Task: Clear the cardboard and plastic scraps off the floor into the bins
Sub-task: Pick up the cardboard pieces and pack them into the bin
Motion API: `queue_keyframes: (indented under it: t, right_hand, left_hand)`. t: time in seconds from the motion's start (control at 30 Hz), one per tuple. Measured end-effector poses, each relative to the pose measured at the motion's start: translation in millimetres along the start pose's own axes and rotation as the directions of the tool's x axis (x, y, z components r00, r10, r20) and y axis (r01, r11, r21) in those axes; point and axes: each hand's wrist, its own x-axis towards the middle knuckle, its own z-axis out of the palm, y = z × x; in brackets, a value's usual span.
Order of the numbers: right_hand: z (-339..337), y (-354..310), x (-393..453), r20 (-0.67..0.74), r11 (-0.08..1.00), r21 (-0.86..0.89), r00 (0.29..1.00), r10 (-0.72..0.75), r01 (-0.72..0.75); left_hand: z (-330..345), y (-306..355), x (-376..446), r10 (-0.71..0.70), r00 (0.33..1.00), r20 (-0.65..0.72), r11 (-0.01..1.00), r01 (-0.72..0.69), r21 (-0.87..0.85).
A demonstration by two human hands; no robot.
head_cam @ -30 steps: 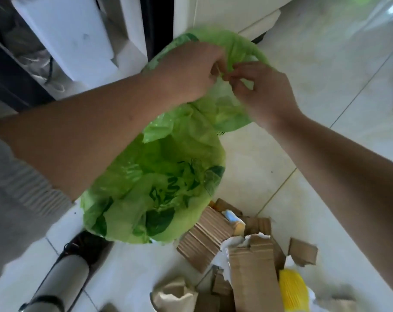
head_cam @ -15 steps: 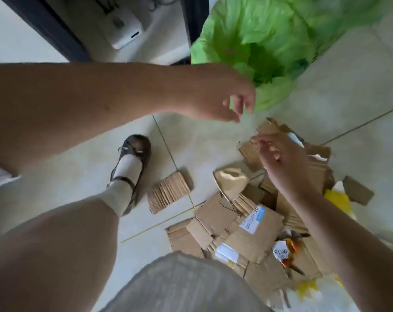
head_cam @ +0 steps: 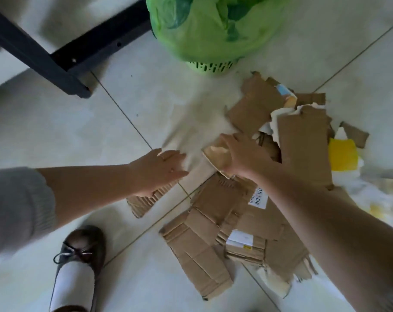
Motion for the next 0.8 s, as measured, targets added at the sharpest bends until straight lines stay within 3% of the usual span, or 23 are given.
queue_keyframes:
  t: [0.1,0.17,0.23,0.3,0.4,0.47,0.5,0.57,0.63,0.7,0.8]
  right_hand:
    - [5,-6,5,-0.059,0.998,-0.016,0.997,0.056,-0.057]
    - [2,-5,2,-0.067,0.993,0.002,0.991,0.116,-0.116]
    - [-5,1,-6,-0.091,0.983,0.028,0.979,0.184,-0.182]
    - [-16,10,-21,-0.137,0.950,0.180,0.950,0.280,-0.254]
    - [-28,27,-45,-0.073,0.845,0.423,0.917,0.392,-0.327]
    - [-25,35,-60,0.021,0.843,0.425,0.935,0.354,-0.329]
    - [-21,37,-67,0.058,0.865,0.397,0.949,0.310,-0.307]
    - [-10,40,-78,0.143,0.899,0.343,0.961,0.236,-0.272]
    - [1,39,-84,0.187,0.937,0.258,0.963,0.192,-0.237]
    - [8,37,-86,0.124,0.967,0.175,0.979,0.163,-0.183]
    - [13,35,-85,0.012,0.992,0.065,0.994,0.112,-0.112]
  left_hand:
    - [9,-4,4,0.059,0.989,-0.133,0.997,-0.053,0.049]
    - [8,-8,6,0.069,0.988,-0.139,0.997,-0.065,0.032]
    - [3,-10,8,0.019,0.996,-0.084,0.998,-0.024,-0.063]
    - [-7,-15,9,-0.032,0.999,-0.017,0.969,0.027,-0.246]
    - [-28,-28,1,0.018,0.996,0.087,0.774,0.041,-0.631]
    - [-42,-26,-5,0.071,0.994,0.087,0.562,0.032,-0.826]
    - [-48,-20,-5,0.099,0.992,0.080,0.508,0.019,-0.861]
    - [-54,3,5,0.128,0.992,0.018,0.568,-0.058,-0.821]
    - [-50,31,22,0.149,0.984,-0.100,0.719,-0.177,-0.672]
    - [-42,53,35,0.141,0.973,-0.185,0.830,-0.218,-0.514]
    - [-34,70,41,0.131,0.958,-0.255,0.863,-0.237,-0.447]
